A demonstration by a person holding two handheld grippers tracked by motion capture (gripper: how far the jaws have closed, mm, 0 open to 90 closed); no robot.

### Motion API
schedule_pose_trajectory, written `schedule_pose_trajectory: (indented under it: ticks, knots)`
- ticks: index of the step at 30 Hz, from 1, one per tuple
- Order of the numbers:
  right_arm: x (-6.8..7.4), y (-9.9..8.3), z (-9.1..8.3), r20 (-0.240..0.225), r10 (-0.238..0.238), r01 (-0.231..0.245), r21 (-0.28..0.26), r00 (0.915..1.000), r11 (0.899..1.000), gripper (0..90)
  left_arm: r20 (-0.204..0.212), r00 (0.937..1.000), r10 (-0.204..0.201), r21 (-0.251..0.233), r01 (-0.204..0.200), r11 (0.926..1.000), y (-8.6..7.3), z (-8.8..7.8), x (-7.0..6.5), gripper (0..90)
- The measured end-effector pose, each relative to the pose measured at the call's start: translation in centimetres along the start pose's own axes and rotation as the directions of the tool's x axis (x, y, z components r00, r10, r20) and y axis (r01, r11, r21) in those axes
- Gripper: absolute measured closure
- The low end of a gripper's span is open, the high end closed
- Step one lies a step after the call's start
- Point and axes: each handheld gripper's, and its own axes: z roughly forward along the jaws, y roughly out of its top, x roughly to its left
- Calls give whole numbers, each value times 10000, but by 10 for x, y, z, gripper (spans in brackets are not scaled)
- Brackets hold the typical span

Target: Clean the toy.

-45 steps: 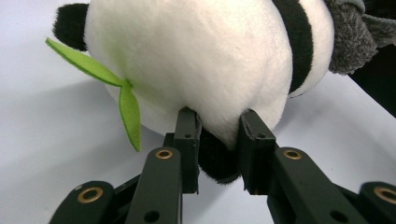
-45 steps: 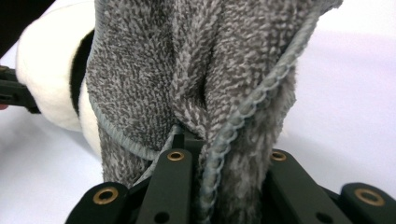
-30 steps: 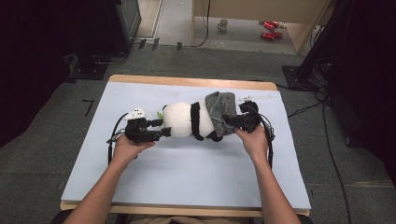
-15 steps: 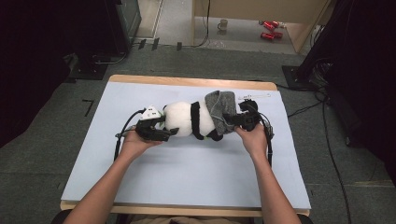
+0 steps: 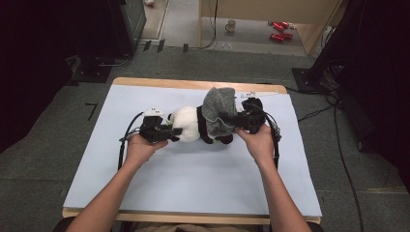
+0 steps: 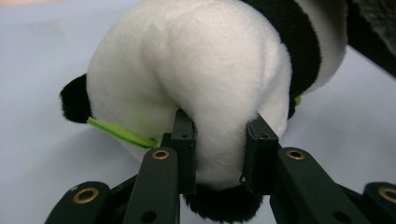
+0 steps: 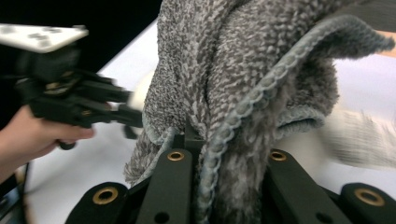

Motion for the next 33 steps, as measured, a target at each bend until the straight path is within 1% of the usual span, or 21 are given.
schedule_pose_trajectory:
  ticks: [2,3,5,6,7,9,10,12,14,16,17,18,19,21,23,25,26,27,28,30,33]
  knots:
    - [12,3,0,-369,-218,218,16,9991,9998,806,340,9981,-515,115,511,9986,3,-9,0,710]
    - [17,5,0,-525,-295,297,28,9982,9996,806,532,9953,-814,119,809,9967,4,-14,0,710]
    - [24,6,-1,-823,-420,423,21,9957,9991,806,912,9860,-1396,218,1382,9902,5,-21,1,710]
    - [28,7,-2,-1056,-436,441,25,9934,9990,806,1060,9822,-1552,278,1531,9878,6,-26,0,709]
    - [32,8,-2,-1351,-479,487,24,9897,9988,806,1056,9814,-1606,273,1585,9870,5,-29,-1,709]
    - [39,8,0,-1699,-530,553,89,9840,9984,806,1012,9819,-1602,275,1582,9870,5,-31,-4,703]
    - [42,7,2,-1748,-555,598,193,9830,9980,806,990,9830,-1547,220,1533,9879,4,-31,-5,701]
    - [44,3,12,-1722,-600,712,601,9832,9956,806,985,9819,-1617,155,1609,9868,3,-28,-5,694]
    - [38,-5,29,-1475,-453,627,1154,9880,9913,806,938,9826,-1606,57,1608,9870,3,-26,-4,688]
    - [31,-12,40,-1088,-363,527,1519,9934,9870,810,774,9873,-1390,32,1392,9903,2,-25,-3,676]
    - [27,-15,43,-944,-365,513,1593,9949,9859,811,634,9907,-1208,49,1207,9927,1,-23,-4,663]
    - [23,-16,45,-993,-195,350,1560,9949,9871,813,573,9928,-1052,28,1052,9945,0,-22,-4,642]
    - [20,-17,46,-868,-171,304,1549,9961,9875,814,538,9945,-900,-36,903,9959,-1,-19,-4,599]
    - [18,-16,47,-484,-435,506,1560,9979,9865,813,547,9965,-628,-72,633,9980,-2,-16,-4,522]
    - [17,-16,47,-343,-458,507,1583,9984,9861,813,557,9976,-413,-295,430,9986,-4,-17,-3,468]
    - [16,-15,46,-301,-457,497,1503,9985,9874,813,716,9973,-175,-598,218,9980,-5,-22,0,437]
    - [16,-15,45,-197,-584,607,1429,9981,9879,813,803,9968,-32,-747,92,9972,-6,-24,1,433]
    - [16,-14,45,-121,-624,634,1410,9980,9880,813,864,9960,242,-985,-156,9950,-7,-27,1,415]
    - [16,-13,45,-35,-696,694,1418,9976,9875,813,759,9952,625,-1221,-529,9911,-9,-30,2,389]
    - [14,-13,46,3,-682,675,1403,9977,9878,813,725,9919,1040,-1313,-938,9869,-12,-34,4,355]
    - [11,-11,47,96,-724,706,1278,9973,9893,813,701,9905,1184,-1340,-1082,9851,-17,-33,6,313]
